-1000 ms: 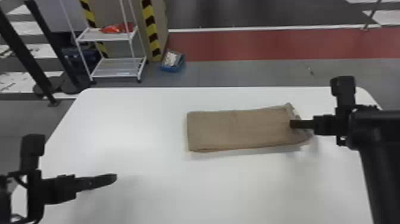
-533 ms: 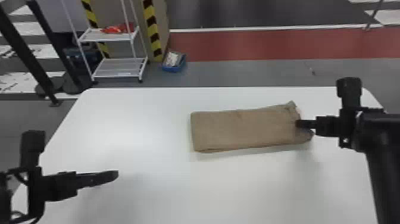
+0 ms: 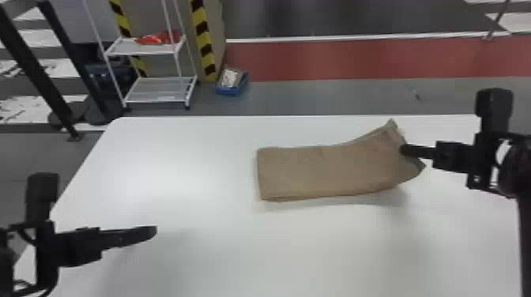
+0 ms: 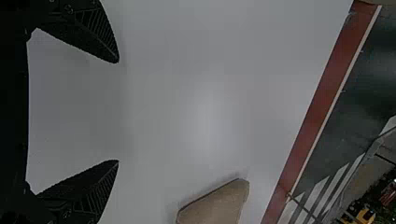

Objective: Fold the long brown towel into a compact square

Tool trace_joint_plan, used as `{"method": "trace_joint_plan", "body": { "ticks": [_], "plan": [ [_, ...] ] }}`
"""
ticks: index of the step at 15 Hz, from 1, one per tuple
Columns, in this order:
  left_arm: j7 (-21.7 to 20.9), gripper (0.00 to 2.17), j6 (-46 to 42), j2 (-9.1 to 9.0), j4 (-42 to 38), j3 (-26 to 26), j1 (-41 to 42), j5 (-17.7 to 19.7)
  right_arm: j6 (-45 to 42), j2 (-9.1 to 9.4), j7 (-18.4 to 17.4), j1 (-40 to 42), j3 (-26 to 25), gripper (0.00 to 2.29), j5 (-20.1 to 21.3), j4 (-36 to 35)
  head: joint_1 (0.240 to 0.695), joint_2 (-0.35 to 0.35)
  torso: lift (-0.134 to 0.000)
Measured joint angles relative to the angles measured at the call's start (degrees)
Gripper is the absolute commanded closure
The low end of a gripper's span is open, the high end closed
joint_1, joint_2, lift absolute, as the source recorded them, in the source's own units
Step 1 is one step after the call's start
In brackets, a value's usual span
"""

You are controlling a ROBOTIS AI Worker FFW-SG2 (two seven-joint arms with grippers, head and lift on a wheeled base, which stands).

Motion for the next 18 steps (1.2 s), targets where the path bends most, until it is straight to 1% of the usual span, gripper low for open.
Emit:
{"method": "trace_joint_plan", "body": {
  "ticks": [2,4,6,8,10,12,15,16,18],
  "plan": [
    [0.00,0.12,0.00,0.04,-0.04,0.02,0.01,0.00,2.70,0.00,0.23,1.23,-1.32,1.62,-1.62,-4.13,0.695,0.084,-0.125],
    [0.14,0.13,0.00,0.04,-0.34,0.04,0.01,0.01,5.88,0.00,0.25,1.76,-3.92,1.62,-3.79,-8.46,0.695,0.072,-0.125],
    [0.78,0.13,-0.66,-0.03,-0.51,0.11,0.01,0.81,8.97,0.00,0.25,1.52,-5.97,1.62,-5.45,-11.56,0.695,0.060,-0.125],
    [1.49,0.11,-3.10,-0.55,-0.57,0.62,0.28,3.43,11.71,0.00,0.25,1.04,-6.96,1.62,-7.55,-13.82,0.695,0.049,-0.125],
    [1.87,0.11,-7.65,-1.19,-0.61,1.17,1.07,6.66,13.65,0.00,0.15,0.31,-6.83,1.62,-9.39,-15.69,0.695,0.049,-0.125],
    [3.29,0.11,-15.46,-1.98,-0.16,1.88,2.67,11.35,13.77,0.00,-0.14,-0.55,-4.06,1.62,-8.68,-16.13,0.695,0.058,-0.125],
    [7.97,0.11,-29.93,-3.14,2.98,2.01,4.52,18.34,11.24,0.00,-0.20,-0.67,1.66,1.62,-7.58,-14.39,0.695,0.089,-0.125],
    [9.28,0.11,-33.87,-3.32,4.29,1.77,4.70,19.45,10.62,0.00,-0.19,-0.55,3.20,1.62,-7.24,-13.87,0.695,0.103,-0.125],
    [12.40,0.11,-42.51,-3.60,7.35,0.59,4.80,20.21,9.88,0.00,-0.35,-0.26,6.69,1.62,-6.48,-12.99,0.695,0.142,-0.125]
  ]
}}
